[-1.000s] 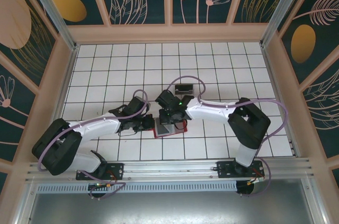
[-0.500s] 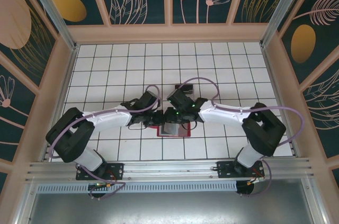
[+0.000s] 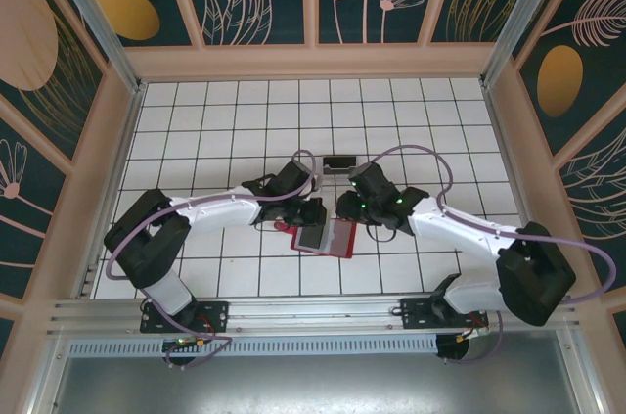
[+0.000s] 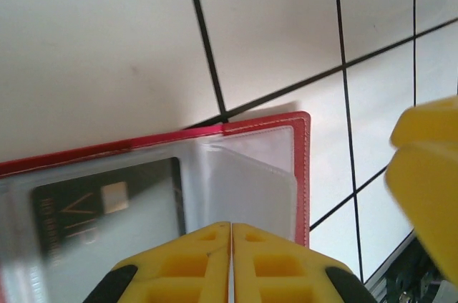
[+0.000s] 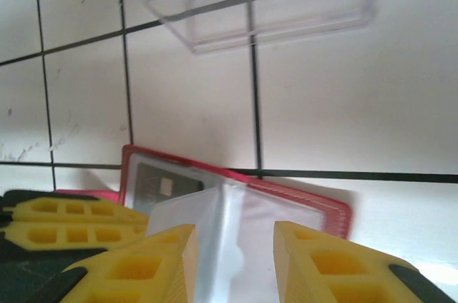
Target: Take the credit cards out of the card holder
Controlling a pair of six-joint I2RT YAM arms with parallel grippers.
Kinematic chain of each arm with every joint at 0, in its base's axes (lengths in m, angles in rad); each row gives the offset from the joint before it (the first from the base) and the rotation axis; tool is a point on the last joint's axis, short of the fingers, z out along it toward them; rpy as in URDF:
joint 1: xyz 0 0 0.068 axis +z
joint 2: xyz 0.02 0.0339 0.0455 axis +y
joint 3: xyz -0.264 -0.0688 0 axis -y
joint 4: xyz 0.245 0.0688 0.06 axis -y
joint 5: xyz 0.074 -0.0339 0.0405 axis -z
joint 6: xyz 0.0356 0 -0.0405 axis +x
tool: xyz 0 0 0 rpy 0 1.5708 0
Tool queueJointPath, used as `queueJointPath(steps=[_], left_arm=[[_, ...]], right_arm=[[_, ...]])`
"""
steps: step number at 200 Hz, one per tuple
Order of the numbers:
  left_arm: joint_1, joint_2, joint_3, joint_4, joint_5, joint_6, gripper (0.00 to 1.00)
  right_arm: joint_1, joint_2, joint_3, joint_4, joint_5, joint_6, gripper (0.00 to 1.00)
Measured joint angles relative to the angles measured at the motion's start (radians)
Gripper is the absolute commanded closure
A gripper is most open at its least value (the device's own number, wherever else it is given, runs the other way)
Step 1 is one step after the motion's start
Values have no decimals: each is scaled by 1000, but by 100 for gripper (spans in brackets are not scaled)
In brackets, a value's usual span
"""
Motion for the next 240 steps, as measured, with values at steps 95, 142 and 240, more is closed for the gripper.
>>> queueJointPath(steps=[95,142,240], left_arm=[[-62,142,92,-4,25,1,89],[-7,108,80,-22,-21,20,89],[122,-5,-95,-63,-69,102,89]], right_arm=[[-58,-49,-74,-11,-26,0,62],[-40,-26,-76,-4,-77,2,64],[57,202,-57,228,-262,69,71]])
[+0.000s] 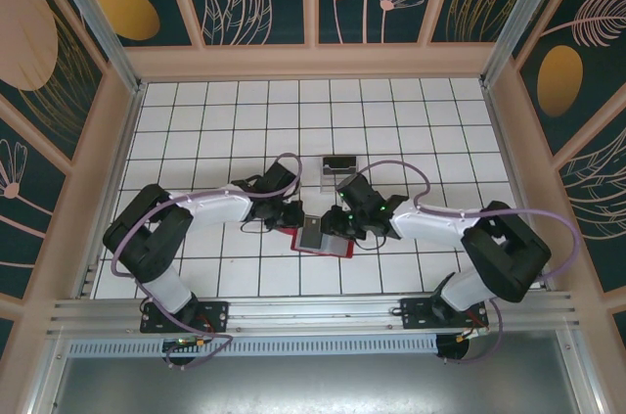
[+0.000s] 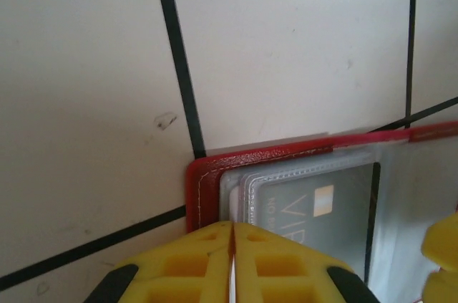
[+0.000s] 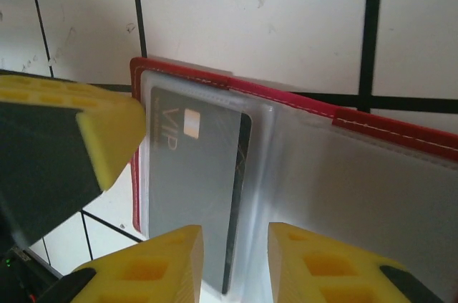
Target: Take the credit cards out of the card holder
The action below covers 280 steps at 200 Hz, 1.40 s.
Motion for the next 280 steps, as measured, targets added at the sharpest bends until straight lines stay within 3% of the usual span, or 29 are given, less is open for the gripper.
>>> queueJointPath(steps=[72,157,206,280], left_arm=[[5,-70,-106,86,15,-31,89],[-15,-162,-103,22,-2,-89,88],[-76,-148,-98,19,-5,-132,88],[-87,-86,-99,50,-7,-155,88]], right_arm=[[-37,88,13,83,-52,-11,73],[-56,90,57,79,-120,-81,73],[-56,116,61,78,-148,-117,73],[-59,127,61,71,-159,-145,73]])
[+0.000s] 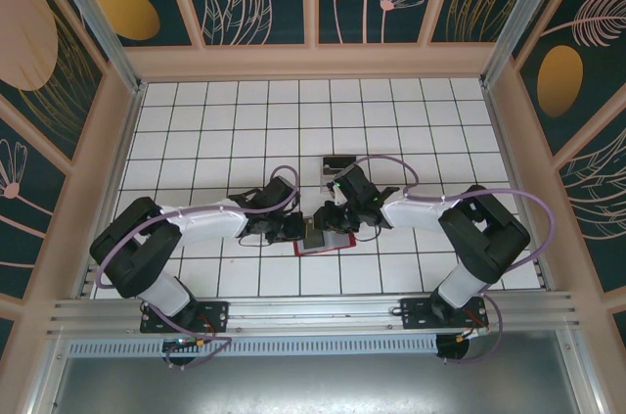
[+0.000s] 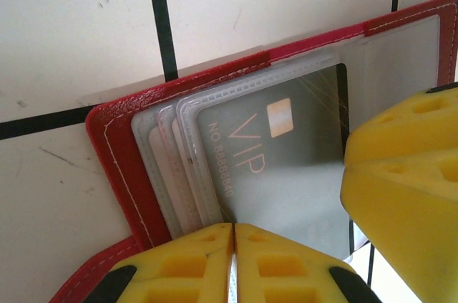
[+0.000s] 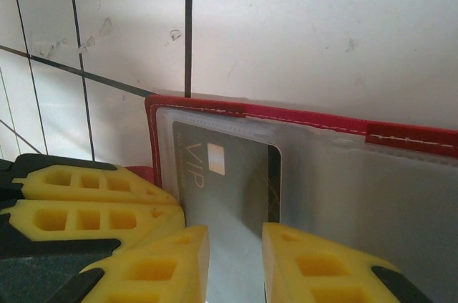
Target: Take the credit cards out of the card holder
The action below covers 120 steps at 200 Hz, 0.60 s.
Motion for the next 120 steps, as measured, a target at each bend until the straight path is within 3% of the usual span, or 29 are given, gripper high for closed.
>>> queueJointPath(steps=[120], left_arm=[[-2,32,31,2,-19,16,90]], right_arm=[[-22,-48,-32,-32,27,-6,73]])
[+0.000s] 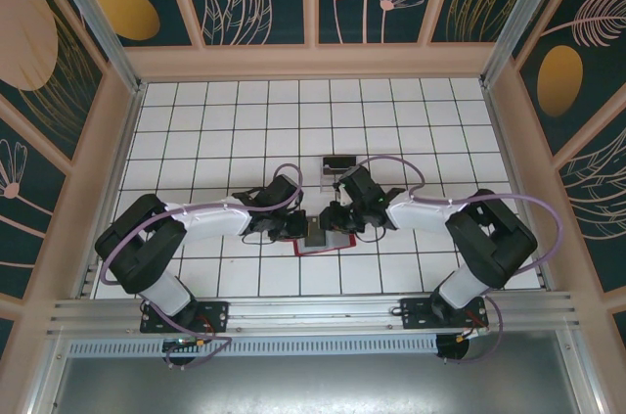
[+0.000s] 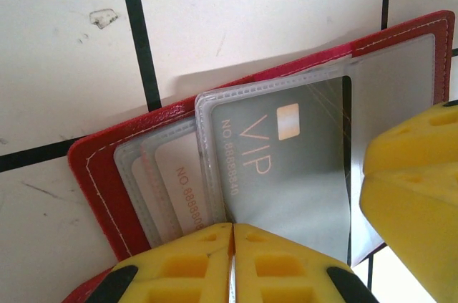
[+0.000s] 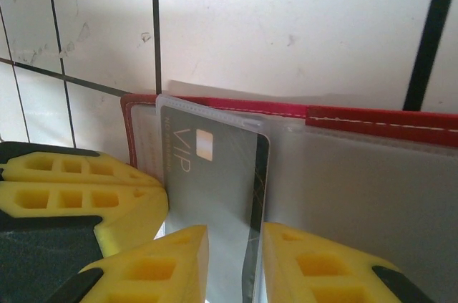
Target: Take the credit cards out of the card holder
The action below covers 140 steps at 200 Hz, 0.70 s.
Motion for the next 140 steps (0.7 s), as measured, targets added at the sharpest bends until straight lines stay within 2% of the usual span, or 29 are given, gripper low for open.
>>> queueJointPath(steps=[80,117,140], left_arm=[[0,6,9,-3,-4,3,91],[0,6,10,-4,-4,3,91],[0,6,10,-4,-4,3,91]], right_arm=[[-3,0,-19,22,-8,3,91],[-3,6,-26,32,-8,4,95],[-3,6,-32,33,-6,5,94]])
